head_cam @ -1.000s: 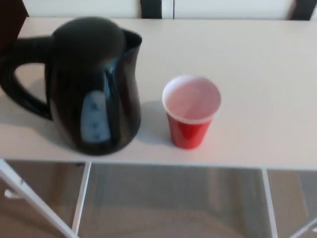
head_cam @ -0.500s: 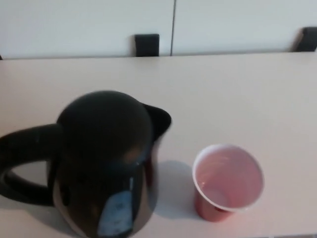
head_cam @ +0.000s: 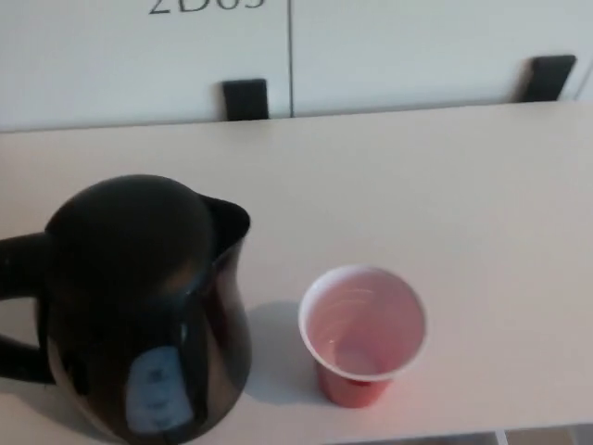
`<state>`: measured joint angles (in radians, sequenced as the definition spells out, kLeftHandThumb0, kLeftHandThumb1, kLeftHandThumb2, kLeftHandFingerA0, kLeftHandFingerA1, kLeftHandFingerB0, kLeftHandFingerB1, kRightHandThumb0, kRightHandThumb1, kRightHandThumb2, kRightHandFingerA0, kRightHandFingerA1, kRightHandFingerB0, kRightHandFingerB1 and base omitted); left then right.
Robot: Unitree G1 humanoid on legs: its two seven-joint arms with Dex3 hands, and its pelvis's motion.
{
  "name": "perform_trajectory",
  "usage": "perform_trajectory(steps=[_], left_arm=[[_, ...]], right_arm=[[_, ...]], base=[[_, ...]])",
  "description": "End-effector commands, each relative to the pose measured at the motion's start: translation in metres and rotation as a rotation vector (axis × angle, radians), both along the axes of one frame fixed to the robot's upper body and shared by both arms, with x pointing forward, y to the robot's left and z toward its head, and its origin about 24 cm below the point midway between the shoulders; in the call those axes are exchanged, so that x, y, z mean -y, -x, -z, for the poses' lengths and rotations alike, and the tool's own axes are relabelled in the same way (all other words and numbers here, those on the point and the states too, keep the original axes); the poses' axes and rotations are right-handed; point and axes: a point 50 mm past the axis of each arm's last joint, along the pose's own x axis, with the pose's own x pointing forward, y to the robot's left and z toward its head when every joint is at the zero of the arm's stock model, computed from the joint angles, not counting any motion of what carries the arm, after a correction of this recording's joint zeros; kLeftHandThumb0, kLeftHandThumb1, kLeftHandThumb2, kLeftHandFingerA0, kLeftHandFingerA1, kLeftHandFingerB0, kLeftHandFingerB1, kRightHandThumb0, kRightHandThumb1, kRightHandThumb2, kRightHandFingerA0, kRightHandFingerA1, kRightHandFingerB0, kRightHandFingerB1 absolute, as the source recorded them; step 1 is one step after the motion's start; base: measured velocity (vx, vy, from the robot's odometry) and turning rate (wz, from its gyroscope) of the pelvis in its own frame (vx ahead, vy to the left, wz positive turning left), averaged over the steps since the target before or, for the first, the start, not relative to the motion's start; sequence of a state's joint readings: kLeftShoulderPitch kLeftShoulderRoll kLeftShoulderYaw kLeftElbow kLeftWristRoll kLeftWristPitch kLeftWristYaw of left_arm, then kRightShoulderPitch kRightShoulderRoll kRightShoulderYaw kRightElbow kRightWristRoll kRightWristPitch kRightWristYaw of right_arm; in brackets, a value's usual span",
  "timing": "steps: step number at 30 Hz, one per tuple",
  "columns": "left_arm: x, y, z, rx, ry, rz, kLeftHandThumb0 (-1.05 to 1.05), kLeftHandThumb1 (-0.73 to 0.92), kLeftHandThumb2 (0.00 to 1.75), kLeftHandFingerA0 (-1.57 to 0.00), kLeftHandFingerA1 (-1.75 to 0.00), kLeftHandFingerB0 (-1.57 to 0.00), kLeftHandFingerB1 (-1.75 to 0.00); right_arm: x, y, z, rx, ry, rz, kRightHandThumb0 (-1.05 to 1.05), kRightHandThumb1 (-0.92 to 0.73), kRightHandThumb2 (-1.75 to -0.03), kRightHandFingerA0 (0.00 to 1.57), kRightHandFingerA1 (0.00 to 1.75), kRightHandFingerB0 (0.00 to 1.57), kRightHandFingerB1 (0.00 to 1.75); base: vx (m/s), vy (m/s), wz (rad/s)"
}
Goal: The robot walk towards a table in front and uses its left hand to pick up the pot from the base and pour water to the cup on the right hand side
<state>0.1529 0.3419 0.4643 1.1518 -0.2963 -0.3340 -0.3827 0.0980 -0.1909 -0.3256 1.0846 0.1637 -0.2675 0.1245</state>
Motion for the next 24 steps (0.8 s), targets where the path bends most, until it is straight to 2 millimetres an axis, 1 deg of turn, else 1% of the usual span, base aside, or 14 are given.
perform_trajectory(steps=[1, 5, 9, 13, 19, 21, 22, 24], left_arm=[[-0.004, 0.002, -0.002, -0.005, 0.006, -0.020, 0.08, 0.55, 0.56, -0.47, -0.42, -0.38, -0.37], [-0.004, -0.001, -0.002, -0.009, -0.003, -0.019, 0.06, 0.54, 0.56, -0.47, -0.42, -0.38, -0.37], [-0.005, -0.002, -0.002, 0.000, 0.008, -0.026, 0.08, 0.55, 0.56, -0.47, -0.42, -0.38, -0.37], [-0.005, -0.004, -0.003, 0.000, 0.006, -0.026, 0.06, 0.54, 0.55, -0.48, -0.42, -0.39, -0.37], [-0.006, -0.006, -0.003, 0.005, 0.019, -0.030, 0.08, 0.54, 0.56, -0.47, -0.42, -0.38, -0.37], [-0.005, -0.009, -0.004, 0.010, 0.002, -0.015, 0.07, 0.55, 0.55, -0.47, -0.42, -0.38, -0.37], [-0.005, -0.010, -0.005, 0.016, -0.002, -0.010, 0.07, 0.55, 0.55, -0.47, -0.42, -0.39, -0.37], [-0.006, -0.013, -0.006, 0.017, -0.008, 0.002, 0.06, 0.55, 0.56, -0.46, -0.42, -0.38, -0.37]], right_arm=[[0.001, -0.001, -0.001, 0.006, 0.010, 0.011, -0.18, -0.59, -0.57, 0.44, 0.46, 0.33, 0.42], [0.002, -0.001, -0.001, 0.003, 0.008, 0.007, -0.19, -0.59, -0.57, 0.43, 0.46, 0.32, 0.42], [0.001, -0.002, -0.001, 0.009, 0.014, 0.005, -0.18, -0.60, -0.57, 0.42, 0.46, 0.32, 0.42], [0.001, -0.002, -0.001, 0.014, 0.013, 0.001, -0.20, -0.60, -0.57, 0.41, 0.46, 0.31, 0.43], [0.002, -0.003, -0.001, 0.006, 0.010, 0.001, -0.20, -0.60, -0.57, 0.43, 0.47, 0.33, 0.43], [-0.001, -0.006, -0.003, 0.032, -0.003, 0.010, -0.17, -0.61, -0.57, 0.42, 0.47, 0.32, 0.44], [-0.001, -0.008, -0.003, 0.037, -0.007, 0.014, -0.16, -0.60, -0.57, 0.45, 0.48, 0.32, 0.43], [-0.001, -0.009, -0.003, 0.037, -0.009, 0.008, -0.16, -0.59, -0.57, 0.42, 0.46, 0.32, 0.42]], base=[[0.00, 0.000, 0.00], [-0.06, 0.080, -0.04], [-0.09, 0.264, 0.02], [-0.02, 0.112, 0.06], [0.01, -0.033, 0.02], [0.01, -0.101, 0.05], [0.00, -0.084, 0.03], [0.00, 0.000, 0.00]])
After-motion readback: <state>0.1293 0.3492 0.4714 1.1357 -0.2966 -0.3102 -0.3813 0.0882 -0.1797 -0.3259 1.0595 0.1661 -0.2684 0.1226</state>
